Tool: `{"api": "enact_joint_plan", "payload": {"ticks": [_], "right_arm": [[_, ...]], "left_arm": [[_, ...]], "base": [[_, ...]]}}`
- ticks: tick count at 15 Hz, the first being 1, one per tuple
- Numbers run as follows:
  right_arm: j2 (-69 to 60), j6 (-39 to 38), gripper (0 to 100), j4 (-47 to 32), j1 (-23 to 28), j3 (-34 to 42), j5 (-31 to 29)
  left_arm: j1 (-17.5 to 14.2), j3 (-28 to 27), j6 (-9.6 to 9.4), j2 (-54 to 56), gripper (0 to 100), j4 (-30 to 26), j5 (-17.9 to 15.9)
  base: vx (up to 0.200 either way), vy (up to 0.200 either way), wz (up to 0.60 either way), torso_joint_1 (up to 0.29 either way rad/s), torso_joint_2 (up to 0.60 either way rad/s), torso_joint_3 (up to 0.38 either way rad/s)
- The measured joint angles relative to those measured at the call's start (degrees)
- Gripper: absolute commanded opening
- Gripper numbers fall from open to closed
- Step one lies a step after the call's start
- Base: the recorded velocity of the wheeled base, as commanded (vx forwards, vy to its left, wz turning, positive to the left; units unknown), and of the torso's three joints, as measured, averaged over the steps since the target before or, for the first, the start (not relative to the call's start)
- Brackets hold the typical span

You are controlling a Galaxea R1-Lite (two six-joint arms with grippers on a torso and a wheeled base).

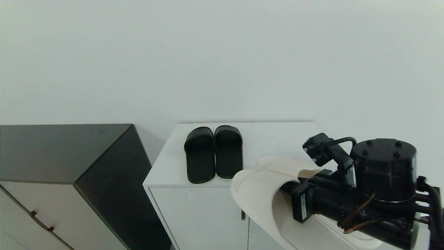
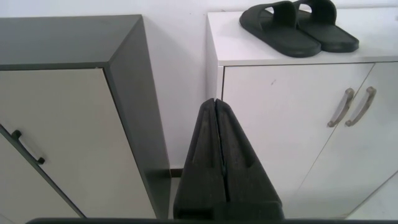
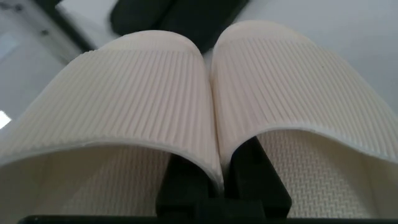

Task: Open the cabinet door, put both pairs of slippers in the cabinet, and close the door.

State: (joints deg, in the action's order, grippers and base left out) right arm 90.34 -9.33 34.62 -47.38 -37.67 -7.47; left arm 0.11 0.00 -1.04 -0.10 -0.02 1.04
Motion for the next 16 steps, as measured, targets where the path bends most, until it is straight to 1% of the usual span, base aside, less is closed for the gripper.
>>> {"api": "enact_joint_plan", "payload": {"ticks": [6,13,16], "right_arm": [[-3.2,-0.1,0,0.1,0.5,2.8,0.2],[-3.5,-0.1,0,0.1,0.7,3.3,0.1],[-3.3,-0.1,0,0.0,1.6,3.6,0.1]], "left_arm": [[0.0,0.0,0.0,0.0,0,0.0,0.0],[0.0,0.0,0.17,0.0,0,0.0,0.0],[0.0,0.0,0.15,0.0,0,0.0,0.0]], "base": [[0.0,0.0,0.0,0.0,0.0,0.0],[-0.2,0.0,0.0,-0.002,0.0,0.002],[0.0,0.0,0.0,0.0,0.0,0.0]]}}
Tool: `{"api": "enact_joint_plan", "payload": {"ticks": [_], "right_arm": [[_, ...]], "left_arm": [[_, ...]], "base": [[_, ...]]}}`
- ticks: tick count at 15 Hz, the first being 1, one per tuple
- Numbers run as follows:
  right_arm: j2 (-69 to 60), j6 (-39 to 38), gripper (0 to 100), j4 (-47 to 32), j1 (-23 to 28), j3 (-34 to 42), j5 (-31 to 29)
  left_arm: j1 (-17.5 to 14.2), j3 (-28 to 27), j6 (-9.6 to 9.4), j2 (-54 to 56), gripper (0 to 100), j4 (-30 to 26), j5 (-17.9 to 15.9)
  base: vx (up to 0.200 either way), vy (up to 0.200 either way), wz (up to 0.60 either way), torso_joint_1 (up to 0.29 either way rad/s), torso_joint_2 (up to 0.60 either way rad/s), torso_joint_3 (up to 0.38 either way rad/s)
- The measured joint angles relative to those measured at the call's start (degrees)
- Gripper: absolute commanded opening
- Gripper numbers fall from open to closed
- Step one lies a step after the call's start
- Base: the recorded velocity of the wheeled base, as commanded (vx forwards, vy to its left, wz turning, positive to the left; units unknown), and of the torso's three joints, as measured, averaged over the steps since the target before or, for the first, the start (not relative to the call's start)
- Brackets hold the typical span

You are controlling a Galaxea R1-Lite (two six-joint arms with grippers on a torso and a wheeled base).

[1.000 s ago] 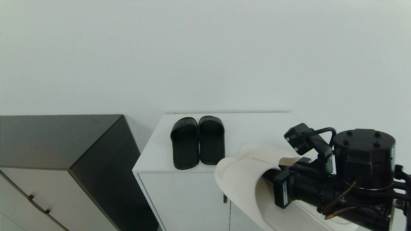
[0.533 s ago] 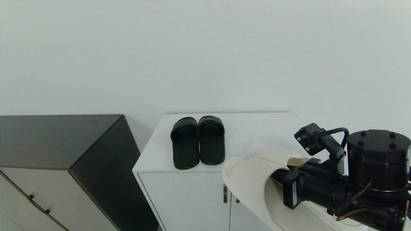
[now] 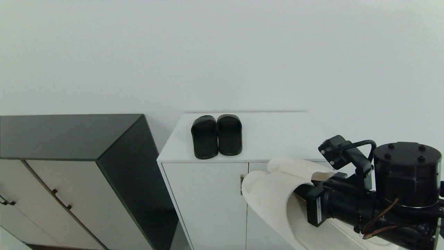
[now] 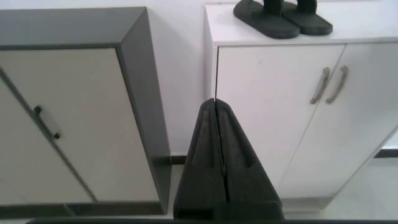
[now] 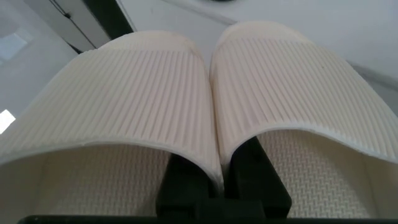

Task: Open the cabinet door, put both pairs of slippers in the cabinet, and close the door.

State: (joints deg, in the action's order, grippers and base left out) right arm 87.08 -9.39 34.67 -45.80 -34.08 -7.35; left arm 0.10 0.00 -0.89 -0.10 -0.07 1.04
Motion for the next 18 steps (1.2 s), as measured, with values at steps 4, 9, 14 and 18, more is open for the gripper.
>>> {"api": "enact_joint_plan", "payload": {"ticks": [4,9,14,18], "right_arm": [[0.0,0.1,0,0.0,0.8,0.6,-0.1],[0.0,0.3,0,0.1,0.8,1.0,0.0],[-0.1,1.7,0,1.2,0.8,1.6,0.1],[-0.1,1.8,0,1.9,0.8,2.2,0.3]], "left_arm": [[0.0,0.0,0.0,0.0,0,0.0,0.0],[0.0,0.0,0.0,0.0,0,0.0,0.0],[0.0,0.0,0.0,0.0,0,0.0,0.0],[0.0,0.0,0.0,0.0,0,0.1,0.1]], "base": [[0.0,0.0,0.0,0.0,0.0,0.0],[0.0,0.0,0.0,0.0,0.0,0.0],[0.0,0.0,0.0,0.0,0.0,0.0],[0.0,0.0,0.0,-0.08,0.18,0.106]]}}
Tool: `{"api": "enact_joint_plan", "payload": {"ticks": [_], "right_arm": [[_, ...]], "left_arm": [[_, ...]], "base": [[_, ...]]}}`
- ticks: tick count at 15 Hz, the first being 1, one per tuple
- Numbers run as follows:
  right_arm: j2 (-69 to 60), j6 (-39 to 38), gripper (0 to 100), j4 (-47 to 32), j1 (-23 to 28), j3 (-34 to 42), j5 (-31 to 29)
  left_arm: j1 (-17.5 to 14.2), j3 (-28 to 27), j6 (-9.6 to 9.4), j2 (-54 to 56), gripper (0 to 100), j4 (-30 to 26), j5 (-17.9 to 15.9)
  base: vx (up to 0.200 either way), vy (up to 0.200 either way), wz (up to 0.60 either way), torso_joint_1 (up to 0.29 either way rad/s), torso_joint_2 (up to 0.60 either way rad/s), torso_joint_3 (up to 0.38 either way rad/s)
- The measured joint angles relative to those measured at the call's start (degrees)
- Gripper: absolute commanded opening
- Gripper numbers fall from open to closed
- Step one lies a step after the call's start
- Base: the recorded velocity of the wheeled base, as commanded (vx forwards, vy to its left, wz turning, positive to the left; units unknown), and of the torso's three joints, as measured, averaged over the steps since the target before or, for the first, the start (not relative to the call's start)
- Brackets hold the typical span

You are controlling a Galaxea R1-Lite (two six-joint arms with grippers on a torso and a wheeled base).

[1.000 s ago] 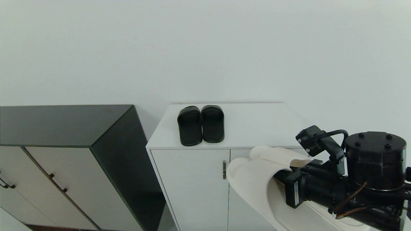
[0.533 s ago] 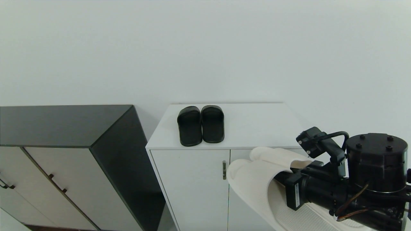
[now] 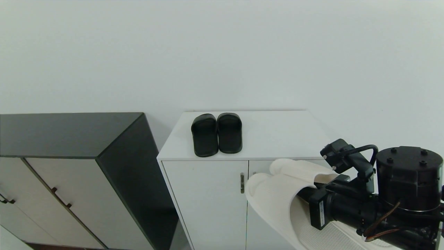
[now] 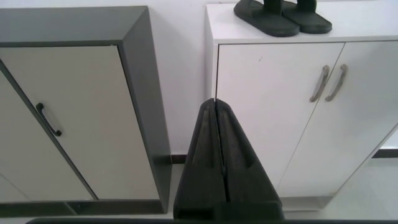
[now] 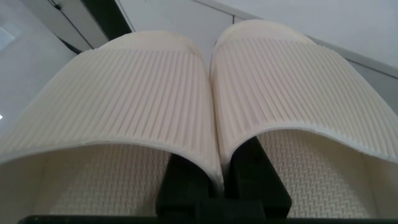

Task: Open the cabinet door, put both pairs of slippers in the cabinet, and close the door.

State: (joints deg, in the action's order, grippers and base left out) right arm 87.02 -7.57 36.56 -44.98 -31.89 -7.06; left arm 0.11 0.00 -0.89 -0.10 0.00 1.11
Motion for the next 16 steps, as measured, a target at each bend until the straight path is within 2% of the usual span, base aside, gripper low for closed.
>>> {"api": "enact_joint_plan", "payload": {"ticks": [7,8,16], "right_arm": [[0.1,0.1,0,0.0,-0.1,0.2,-0.1],[0.2,0.1,0,0.0,-0.1,0.2,0.0],[0.4,2.2,0,0.0,-0.5,1.0,0.3]], "left_arm": [[0.0,0.0,0.4,0.0,0,-0.1,0.0],[0.0,0.0,0.57,0.0,100,-0.1,0.0],[0.0,0.0,-0.01,0.0,100,0.0,-0.1]], "base": [[0.0,0.0,0.0,-0.216,0.51,0.292],[0.0,0.0,0.0,-0.212,0.55,0.334],[0.0,0.0,0.0,-0.198,0.51,0.317]]}}
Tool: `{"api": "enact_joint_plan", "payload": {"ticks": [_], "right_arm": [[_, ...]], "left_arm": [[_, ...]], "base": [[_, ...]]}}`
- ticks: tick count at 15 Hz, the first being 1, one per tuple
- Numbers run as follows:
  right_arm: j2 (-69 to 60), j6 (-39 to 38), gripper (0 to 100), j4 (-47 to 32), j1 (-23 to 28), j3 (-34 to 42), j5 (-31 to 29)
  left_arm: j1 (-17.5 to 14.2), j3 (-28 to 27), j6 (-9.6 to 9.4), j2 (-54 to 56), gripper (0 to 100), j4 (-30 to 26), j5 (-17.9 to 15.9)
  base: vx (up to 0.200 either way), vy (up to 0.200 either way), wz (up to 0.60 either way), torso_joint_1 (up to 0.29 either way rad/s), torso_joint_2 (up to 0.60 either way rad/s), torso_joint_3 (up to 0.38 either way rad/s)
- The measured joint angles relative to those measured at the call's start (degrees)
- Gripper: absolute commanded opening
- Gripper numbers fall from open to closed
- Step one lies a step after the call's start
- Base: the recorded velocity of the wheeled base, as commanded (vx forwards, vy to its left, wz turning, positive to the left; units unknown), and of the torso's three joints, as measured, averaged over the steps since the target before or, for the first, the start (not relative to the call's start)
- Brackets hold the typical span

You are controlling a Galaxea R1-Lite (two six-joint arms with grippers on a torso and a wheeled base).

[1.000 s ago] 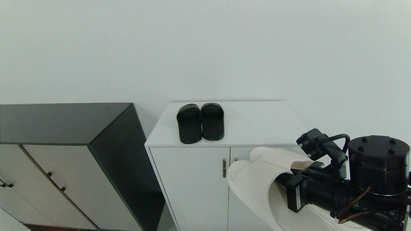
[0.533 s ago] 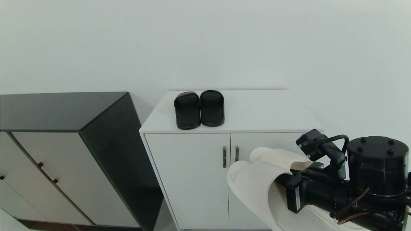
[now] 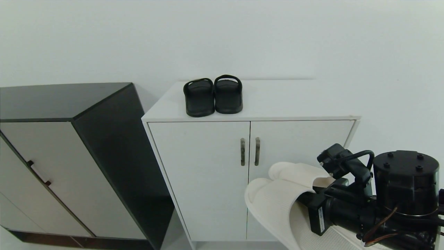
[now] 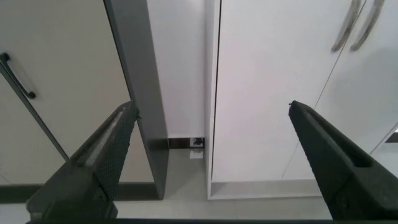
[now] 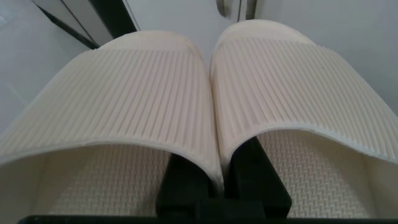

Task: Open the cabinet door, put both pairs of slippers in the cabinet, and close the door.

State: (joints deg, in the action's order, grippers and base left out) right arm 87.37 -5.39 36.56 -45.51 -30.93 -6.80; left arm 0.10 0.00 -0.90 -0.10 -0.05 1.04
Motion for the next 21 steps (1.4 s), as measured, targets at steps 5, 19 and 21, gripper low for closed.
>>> {"api": "enact_joint_plan", "payload": {"ticks": [5,19,21], "right_arm": [[0.0,1.3,0,0.2,-0.1,1.5,0.2],[0.3,1.2,0,3.2,0.1,3.5,0.3],[0.5,1.2,0,3.2,0.2,3.6,0.3]], "left_arm": [[0.0,0.0,0.17,0.0,100,0.0,-0.2],[0.1,-7.0,2.21,-3.5,100,2.8,-1.5],[0.4,-10.9,2.65,-11.9,100,5.0,-7.6]], "base": [[0.0,0.0,0.0,-0.153,0.48,0.329],[0.0,0.0,0.0,-0.06,0.37,0.299],[0.0,0.0,0.0,0.0,0.0,0.0]]}}
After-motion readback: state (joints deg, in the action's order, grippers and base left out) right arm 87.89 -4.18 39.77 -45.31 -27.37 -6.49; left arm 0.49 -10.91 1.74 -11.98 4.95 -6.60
